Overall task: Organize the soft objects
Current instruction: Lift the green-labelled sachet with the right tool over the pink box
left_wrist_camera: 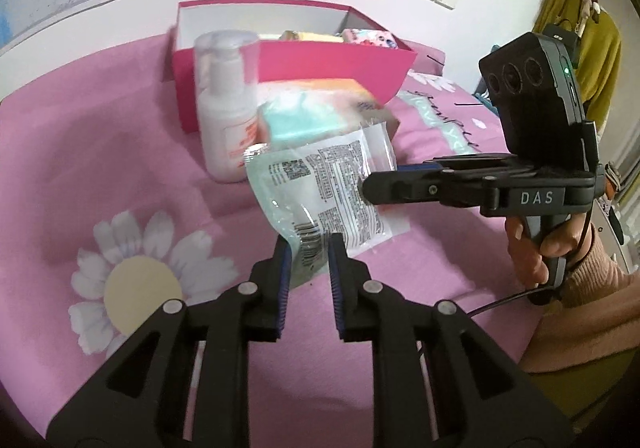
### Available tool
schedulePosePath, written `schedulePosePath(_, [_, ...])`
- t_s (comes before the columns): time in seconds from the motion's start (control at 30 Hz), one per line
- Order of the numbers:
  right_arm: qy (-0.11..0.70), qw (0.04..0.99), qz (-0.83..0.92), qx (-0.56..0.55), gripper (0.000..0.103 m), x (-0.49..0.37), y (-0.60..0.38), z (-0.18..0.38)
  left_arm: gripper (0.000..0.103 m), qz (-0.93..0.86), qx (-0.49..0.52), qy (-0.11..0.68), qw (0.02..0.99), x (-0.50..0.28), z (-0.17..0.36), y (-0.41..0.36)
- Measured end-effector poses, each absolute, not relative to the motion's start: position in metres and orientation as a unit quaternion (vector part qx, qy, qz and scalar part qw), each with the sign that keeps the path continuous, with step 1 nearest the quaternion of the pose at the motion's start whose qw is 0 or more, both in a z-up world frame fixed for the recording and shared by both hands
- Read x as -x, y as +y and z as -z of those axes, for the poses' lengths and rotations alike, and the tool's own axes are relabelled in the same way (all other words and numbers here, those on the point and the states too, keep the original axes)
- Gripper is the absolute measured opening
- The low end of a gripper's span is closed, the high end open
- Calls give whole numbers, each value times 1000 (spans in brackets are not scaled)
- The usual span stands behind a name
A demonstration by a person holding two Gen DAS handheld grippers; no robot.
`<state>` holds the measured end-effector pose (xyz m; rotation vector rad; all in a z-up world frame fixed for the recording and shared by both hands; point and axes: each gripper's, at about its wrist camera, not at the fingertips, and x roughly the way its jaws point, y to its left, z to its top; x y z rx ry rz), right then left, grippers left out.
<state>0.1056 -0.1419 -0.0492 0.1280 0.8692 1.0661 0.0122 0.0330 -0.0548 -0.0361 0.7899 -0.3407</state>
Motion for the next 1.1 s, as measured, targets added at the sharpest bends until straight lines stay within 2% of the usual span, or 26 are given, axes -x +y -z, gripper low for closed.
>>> schedulePosePath(1.1, [353,816,-452,-70,14,-87,-195,4,21,190,3,357,915,-39,8,7])
